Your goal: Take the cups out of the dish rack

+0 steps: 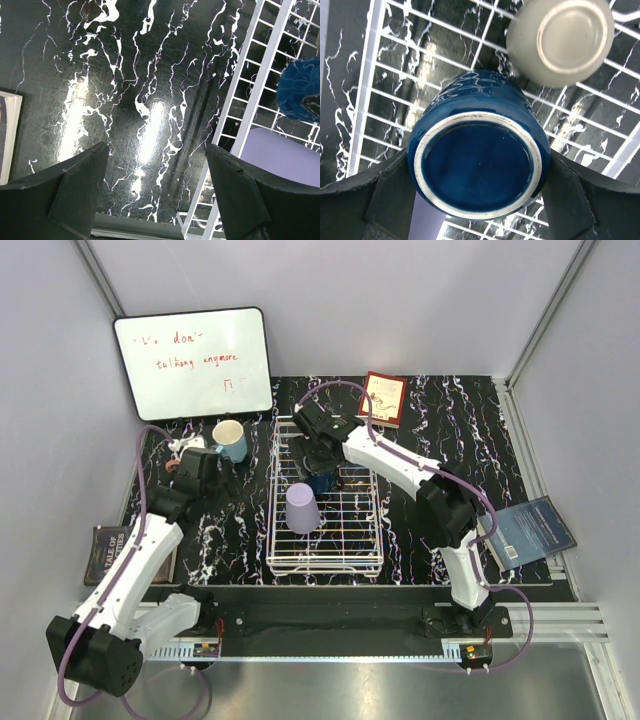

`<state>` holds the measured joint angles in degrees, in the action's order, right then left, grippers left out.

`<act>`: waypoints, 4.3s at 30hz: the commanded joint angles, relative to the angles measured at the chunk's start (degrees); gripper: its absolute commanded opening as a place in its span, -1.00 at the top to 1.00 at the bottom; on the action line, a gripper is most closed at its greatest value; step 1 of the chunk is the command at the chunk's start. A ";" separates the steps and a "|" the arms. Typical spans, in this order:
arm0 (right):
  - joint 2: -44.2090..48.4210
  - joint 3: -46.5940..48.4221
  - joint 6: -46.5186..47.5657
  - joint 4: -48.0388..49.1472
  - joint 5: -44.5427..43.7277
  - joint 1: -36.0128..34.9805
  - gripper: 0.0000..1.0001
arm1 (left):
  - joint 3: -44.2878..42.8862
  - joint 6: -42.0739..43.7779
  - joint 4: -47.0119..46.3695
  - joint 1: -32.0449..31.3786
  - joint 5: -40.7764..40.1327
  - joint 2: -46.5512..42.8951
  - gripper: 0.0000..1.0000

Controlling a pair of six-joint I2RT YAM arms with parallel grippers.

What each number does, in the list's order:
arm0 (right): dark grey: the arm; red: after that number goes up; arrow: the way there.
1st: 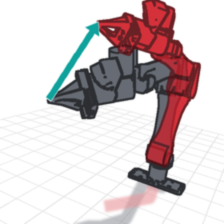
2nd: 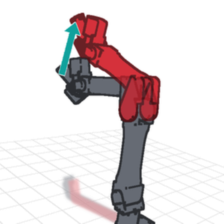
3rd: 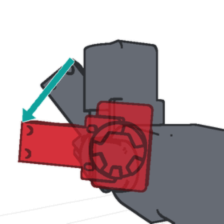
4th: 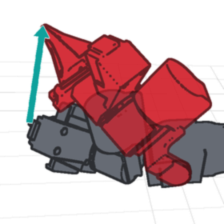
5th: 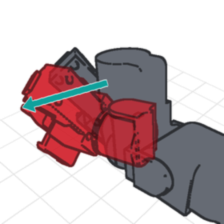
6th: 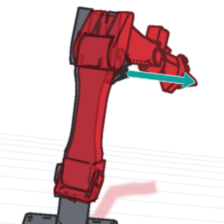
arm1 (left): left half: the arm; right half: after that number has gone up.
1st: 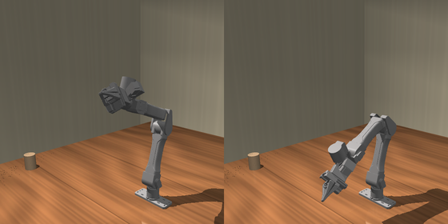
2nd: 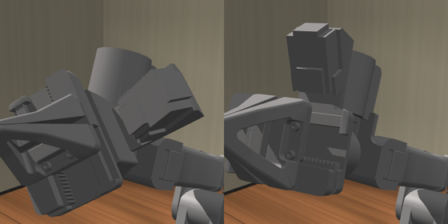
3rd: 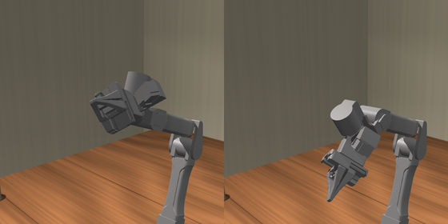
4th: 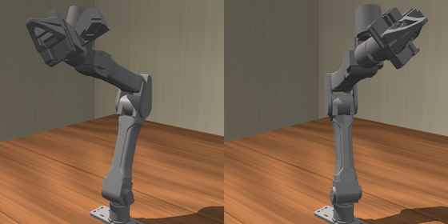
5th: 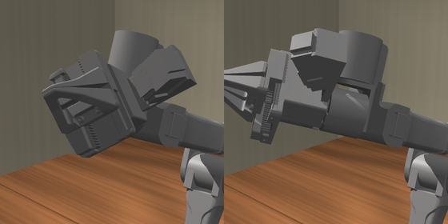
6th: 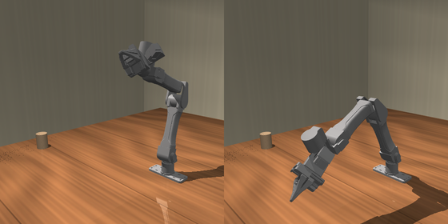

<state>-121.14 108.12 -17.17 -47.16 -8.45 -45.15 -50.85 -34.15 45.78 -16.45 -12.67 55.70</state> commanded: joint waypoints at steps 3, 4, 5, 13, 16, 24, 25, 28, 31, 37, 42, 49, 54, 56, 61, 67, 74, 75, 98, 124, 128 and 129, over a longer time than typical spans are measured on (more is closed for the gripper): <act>13.36 2.45 -0.94 -1.63 1.15 0.23 1.00 | -2.15 0.67 -3.85 -0.25 0.80 1.43 -0.65; 15.22 1.75 -1.02 -0.84 2.37 0.67 1.00 | -2.58 0.58 -4.12 -0.25 1.15 1.69 -0.65; 17.32 0.44 -2.42 0.56 5.86 1.19 1.00 | -2.94 0.49 -4.38 -0.25 1.33 1.86 -0.65; 37.11 -15.80 -9.28 14.89 21.60 10.07 1.00 | -4.08 -2.32 -9.29 -0.43 7.81 3.01 -0.64; 42.82 -23.70 -12.18 21.56 26.70 11.74 1.00 | -3.12 -4.86 -14.20 -0.43 14.12 2.22 -0.64; 55.12 -46.84 -30.89 55.35 39.55 13.94 1.00 | 2.76 -16.28 -37.32 -0.51 34.71 -0.42 -0.64; 55.66 -50.94 -33.34 59.16 41.30 14.38 1.00 | 3.38 -17.78 -43.08 -0.52 38.29 -0.51 -0.64; 56.54 -57.30 -42.75 71.21 43.60 16.31 1.00 | 6.81 -24.54 -56.26 -0.43 43.76 -0.77 -0.62; 55.67 -60.30 -50.40 79.05 46.05 18.16 1.00 | 11.64 -33.24 -72.16 -0.69 46.06 -1.21 -0.58; 54.52 -60.22 -51.39 81.17 48.52 18.43 1.00 | 10.51 -35.38 -74.44 -4.81 45.28 -0.59 -0.49; 54.52 -60.39 -50.95 80.82 49.49 18.43 1.00 | 7.88 -33.00 -72.15 -10.09 41.50 -1.39 -0.45; 54.43 -60.74 -50.86 80.91 50.90 18.51 1.00 | 4.88 -30.98 -71.09 -16.77 37.46 0.02 -0.33; 54.43 -60.74 -51.30 81.70 51.69 18.34 1.00 | 4.88 -29.75 -71.27 -21.78 35.96 1.68 -0.17; 54.35 -60.92 -51.91 82.48 52.21 18.43 1.00 | 4.97 -29.66 -71.36 -23.27 34.99 2.22 -0.11; 54.87 -62.06 -53.14 84.51 53.01 18.43 1.00 | 4.80 -29.66 -72.06 -24.51 33.59 3.62 0.04; 57.68 -64.43 -53.14 83.28 53.36 18.43 1.00 | 4.27 -29.39 -73.46 -24.60 33.93 4.94 0.14; 60.15 -64.08 -52.09 79.42 53.53 18.43 1.00 | 3.74 -28.61 -74.17 -27.05 34.46 8.01 1.00; 60.15 -63.65 -52.18 78.98 53.71 18.43 1.00 | 3.48 -28.17 -72.95 -27.49 33.77 8.19 1.00; 63.31 -53.80 -35.92 48.12 43.52 18.43 -0.99 | 3.57 -24.29 -72.14 -29.17 29.01 2.48 1.00; 67.17 -43.01 -27.49 34.43 32.98 18.43 -1.00 | 3.66 -18.68 -58.82 -28.46 23.75 -6.83 1.00; 66.65 -39.39 -21.17 25.81 24.99 18.43 -0.99 | -1.52 -13.67 -47.65 -28.29 17.18 -7.36 1.00; 66.65 -39.21 -20.46 23.36 23.41 18.43 -1.00 | -4.66 -11.22 -44.41 -28.11 15.23 -7.19 1.00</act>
<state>-55.35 64.93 -44.34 -16.10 24.14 -26.87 -45.91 -52.71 -4.08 -45.06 11.05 50.68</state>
